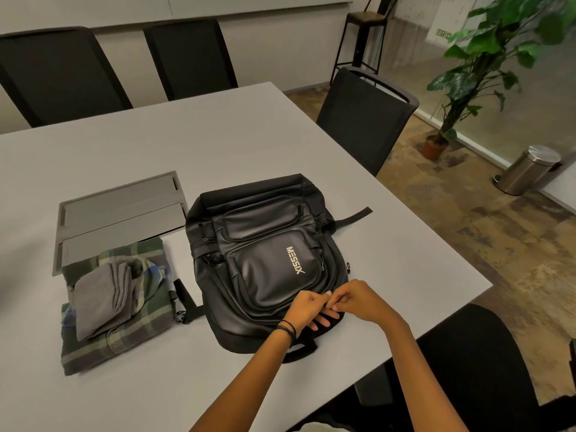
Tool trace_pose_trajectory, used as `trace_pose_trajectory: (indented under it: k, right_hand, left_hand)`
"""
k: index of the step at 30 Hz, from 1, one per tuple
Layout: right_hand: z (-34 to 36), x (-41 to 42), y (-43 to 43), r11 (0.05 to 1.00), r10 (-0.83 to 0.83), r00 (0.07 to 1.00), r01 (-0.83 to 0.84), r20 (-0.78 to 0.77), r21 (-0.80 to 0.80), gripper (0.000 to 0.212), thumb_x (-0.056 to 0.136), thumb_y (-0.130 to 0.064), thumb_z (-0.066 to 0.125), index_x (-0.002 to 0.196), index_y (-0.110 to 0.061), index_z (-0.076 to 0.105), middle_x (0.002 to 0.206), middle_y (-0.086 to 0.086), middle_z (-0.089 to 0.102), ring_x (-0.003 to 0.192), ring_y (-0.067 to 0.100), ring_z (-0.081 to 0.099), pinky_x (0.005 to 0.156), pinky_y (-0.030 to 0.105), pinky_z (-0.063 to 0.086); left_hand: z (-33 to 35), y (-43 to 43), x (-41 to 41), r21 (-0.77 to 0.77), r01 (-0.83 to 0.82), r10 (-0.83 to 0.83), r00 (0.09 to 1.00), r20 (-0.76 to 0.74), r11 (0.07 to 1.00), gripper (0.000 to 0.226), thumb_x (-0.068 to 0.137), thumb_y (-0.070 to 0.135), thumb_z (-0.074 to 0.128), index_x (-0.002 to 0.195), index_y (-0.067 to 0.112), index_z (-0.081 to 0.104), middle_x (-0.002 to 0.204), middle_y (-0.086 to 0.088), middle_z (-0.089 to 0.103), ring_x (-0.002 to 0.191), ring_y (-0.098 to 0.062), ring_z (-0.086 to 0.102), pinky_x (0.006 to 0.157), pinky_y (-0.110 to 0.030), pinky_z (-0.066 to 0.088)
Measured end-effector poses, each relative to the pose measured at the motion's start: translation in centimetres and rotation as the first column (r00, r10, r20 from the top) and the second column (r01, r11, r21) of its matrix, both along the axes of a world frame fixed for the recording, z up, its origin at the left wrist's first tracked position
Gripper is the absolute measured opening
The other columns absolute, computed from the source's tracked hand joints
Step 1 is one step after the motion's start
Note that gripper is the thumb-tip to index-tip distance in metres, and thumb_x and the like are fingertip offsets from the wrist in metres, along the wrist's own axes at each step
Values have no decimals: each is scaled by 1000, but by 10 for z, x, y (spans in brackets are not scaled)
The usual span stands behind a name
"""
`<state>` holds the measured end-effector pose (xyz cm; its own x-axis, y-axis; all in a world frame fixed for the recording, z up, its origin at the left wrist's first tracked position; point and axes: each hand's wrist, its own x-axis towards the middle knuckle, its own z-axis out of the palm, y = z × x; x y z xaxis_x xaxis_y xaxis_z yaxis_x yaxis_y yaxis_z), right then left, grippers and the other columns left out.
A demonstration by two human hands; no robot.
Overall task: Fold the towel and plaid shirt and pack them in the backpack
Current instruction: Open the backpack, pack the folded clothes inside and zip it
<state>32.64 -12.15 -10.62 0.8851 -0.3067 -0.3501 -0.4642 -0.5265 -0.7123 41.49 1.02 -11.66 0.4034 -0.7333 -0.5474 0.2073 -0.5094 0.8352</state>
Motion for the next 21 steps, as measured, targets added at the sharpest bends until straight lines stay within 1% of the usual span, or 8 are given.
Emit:
trace_pose_trajectory:
  k: [2,5,7,9,11,14,17,21]
  right_hand:
    - [0,-1,-2,1000,7,1000,-7,-11,-11,16,84,-5,63,86,-15,74,72,-14,64,68,1,61,69,11,49]
    - [-3,-1,-6,997,-80,996,81,27,-10,34,86,3,55,70,-26,67,73,-11,65,65,1,63,68,12,49]
    - [-6,0,-7,986,-162,984,165,80,-29,30,87,1,54,75,-24,64,78,-9,63,67,3,62,63,8,47]
    - [-10,3,-6,974,-200,966,214,161,-74,22,87,1,56,88,-17,66,89,-8,59,73,5,59,64,4,45]
    - [-15,6,-5,977,-151,964,178,219,-113,24,85,4,56,97,-14,67,104,-6,55,76,7,57,69,5,45]
    - [-24,11,0,984,-65,977,96,205,-148,27,87,5,53,100,-13,68,119,-4,54,82,5,57,75,8,45]
    - [-31,13,3,976,-30,982,69,185,-208,23,89,2,52,100,-11,68,118,0,59,85,5,56,78,9,44]
    - [-35,15,2,958,-2,987,49,163,-283,16,91,-7,53,99,-12,66,112,0,60,82,1,51,70,2,37]
  left_hand:
    - [-3,0,-1,-6,-4,4,1000,25,1000,34,98,32,42,80,19,68,73,6,71,51,-5,60,41,-14,40]
    - [-6,2,-2,20,11,-12,996,83,1000,31,98,29,42,80,20,66,73,6,70,51,-5,60,43,-14,41]
    - [-8,4,-2,35,24,-28,992,121,999,31,98,29,43,78,19,64,74,4,70,51,-5,60,43,-15,42]
    - [-8,6,-1,38,32,-37,988,147,999,31,98,31,43,77,20,63,75,3,71,51,-5,60,44,-15,42]
    - [-8,7,0,41,39,-45,984,170,998,31,97,33,44,75,20,61,75,2,71,51,-5,61,44,-15,41]
    - [-8,8,0,50,56,-66,973,222,997,31,97,35,45,73,20,59,73,2,70,52,-5,61,43,-15,42]
    - [-8,9,0,70,89,-106,953,285,994,33,97,36,44,71,22,59,66,5,68,54,-4,61,44,-12,42]
    - [-10,10,2,118,124,-159,916,368,985,35,96,38,44,67,25,58,60,8,66,55,-3,61,44,-9,39]
